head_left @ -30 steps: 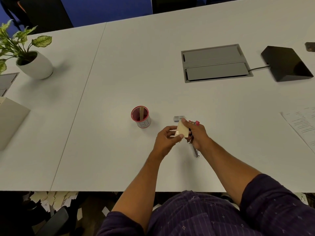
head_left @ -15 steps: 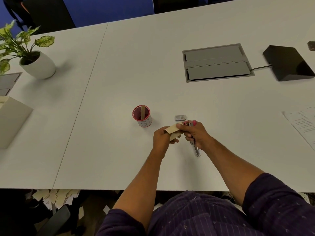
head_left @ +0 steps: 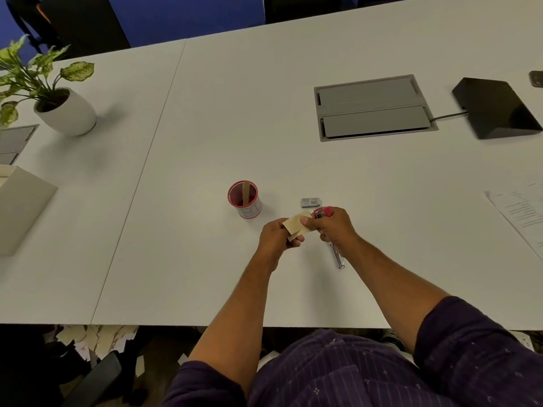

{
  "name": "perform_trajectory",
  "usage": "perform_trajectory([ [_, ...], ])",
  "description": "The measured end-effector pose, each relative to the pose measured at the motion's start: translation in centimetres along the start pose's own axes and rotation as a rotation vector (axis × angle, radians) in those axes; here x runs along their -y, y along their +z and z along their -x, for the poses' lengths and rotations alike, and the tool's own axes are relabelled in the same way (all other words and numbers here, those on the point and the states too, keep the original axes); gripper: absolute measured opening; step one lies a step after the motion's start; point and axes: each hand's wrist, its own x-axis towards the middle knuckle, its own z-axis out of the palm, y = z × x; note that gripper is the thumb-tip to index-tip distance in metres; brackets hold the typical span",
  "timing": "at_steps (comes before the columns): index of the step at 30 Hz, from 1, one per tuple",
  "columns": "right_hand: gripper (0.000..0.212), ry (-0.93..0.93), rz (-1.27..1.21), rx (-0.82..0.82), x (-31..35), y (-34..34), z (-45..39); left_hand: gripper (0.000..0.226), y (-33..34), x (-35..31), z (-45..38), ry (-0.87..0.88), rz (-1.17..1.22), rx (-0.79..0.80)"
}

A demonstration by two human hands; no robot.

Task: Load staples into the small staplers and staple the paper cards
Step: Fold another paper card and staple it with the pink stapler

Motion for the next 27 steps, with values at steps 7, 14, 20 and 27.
perform_trajectory([
  [7, 0.024, 0.022, 0.000, 0.029, -0.4, -0.2, 0.4, 0.026, 0.5, -0.4, 0.2, -0.031, 0.139, 0.009],
  [14, 0.025, 0.042, -0.066, 0.011, -0.3, -0.5, 0.0, 0.041, 0.2, -0.9, 0.4, -0.105, 0.342, 0.085],
  [20, 0.020, 0.059, -0.035, 0.006, -0.5, -0.4, 0.2, 0.028, 0.3, 0.6, 0.0, 0.062, -0.014, 0.049],
  [27, 0.021, 0.056, -0.043, 0.038, -0.7, -0.5, 0.0, 0.025, 0.9, 0.5, -0.2, 0.178, -0.152, -0.069],
])
